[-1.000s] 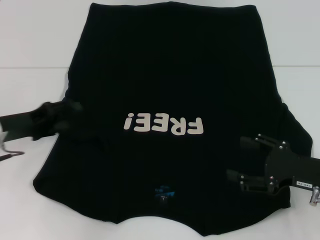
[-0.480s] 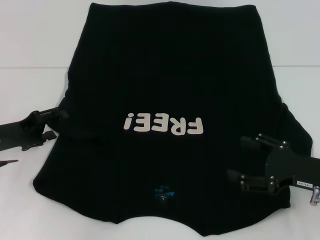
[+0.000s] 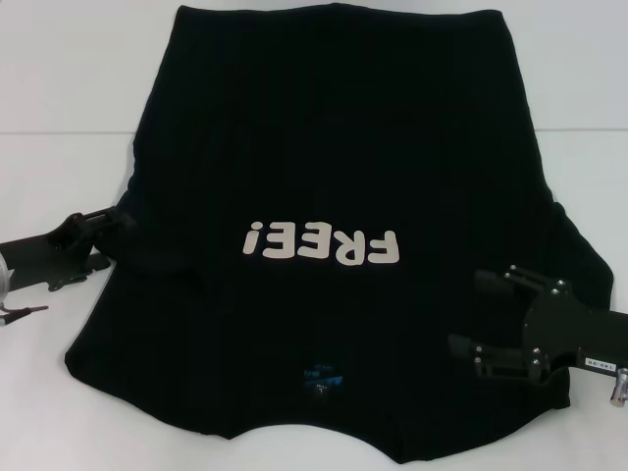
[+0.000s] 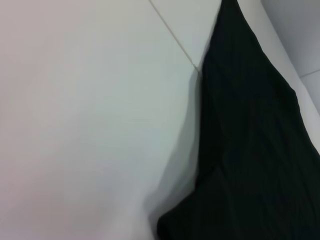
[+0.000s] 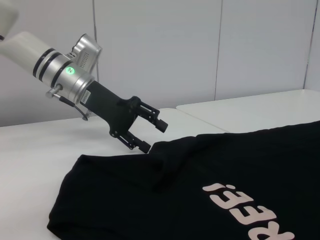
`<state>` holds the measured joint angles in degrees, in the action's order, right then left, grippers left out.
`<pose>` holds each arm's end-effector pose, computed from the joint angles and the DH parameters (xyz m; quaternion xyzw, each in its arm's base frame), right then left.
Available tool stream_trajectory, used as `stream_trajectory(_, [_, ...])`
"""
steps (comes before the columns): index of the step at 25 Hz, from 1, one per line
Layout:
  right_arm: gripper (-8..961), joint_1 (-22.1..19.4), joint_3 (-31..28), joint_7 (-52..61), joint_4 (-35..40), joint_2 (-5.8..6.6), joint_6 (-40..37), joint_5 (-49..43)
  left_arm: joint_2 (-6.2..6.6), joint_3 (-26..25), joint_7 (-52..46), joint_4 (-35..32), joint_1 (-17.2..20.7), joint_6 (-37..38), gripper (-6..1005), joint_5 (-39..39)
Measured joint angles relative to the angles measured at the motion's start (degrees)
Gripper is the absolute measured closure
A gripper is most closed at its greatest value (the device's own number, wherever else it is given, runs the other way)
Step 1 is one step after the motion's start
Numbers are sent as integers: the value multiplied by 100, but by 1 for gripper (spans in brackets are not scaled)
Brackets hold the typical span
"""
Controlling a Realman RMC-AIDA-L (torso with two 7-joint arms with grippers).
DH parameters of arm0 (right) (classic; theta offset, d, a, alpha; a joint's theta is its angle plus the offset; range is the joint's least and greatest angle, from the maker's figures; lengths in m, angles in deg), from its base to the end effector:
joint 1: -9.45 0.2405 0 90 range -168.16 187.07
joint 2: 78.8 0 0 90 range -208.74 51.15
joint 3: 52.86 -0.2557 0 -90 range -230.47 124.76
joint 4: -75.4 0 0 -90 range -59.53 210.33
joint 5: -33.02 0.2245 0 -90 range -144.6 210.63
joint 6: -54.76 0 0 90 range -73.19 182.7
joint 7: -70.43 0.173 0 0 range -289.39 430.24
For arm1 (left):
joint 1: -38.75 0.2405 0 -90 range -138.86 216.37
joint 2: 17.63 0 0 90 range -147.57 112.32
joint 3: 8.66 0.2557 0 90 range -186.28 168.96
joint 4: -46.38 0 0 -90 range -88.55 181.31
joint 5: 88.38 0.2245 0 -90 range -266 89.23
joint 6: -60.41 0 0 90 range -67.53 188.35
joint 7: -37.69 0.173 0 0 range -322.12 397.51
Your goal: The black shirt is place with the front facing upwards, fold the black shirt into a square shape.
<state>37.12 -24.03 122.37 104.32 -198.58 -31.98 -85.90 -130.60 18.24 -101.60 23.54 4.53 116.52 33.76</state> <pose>0.2982 0.3278 -0.0411 -0.9443 0.1083 0.2290 0.2101 -0.3655 0.4094 0.0075 -0.5578 -0.7397 -0.2798 0.2517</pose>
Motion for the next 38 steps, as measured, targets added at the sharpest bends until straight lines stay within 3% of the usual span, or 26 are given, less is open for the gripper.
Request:
stream_trajectory(13, [10,-7,0,0,0,0,-1,0,-92,-1,28,8,-81,-391,191,23])
stream_trajectory(23, [11,-10,0,0,-9,-9,-1,0,-190,20,56,8,-347,-654,193,18])
stream_trajectory(31, [11,-16,0,0,-18,-12,-9,0,-237,3,132,6,-628,126,195,-636])
stream_trajectory(38, [11,-14,0,0,-18,-18,-8,1,-394,-19,291,36,-734,433,201,-1021])
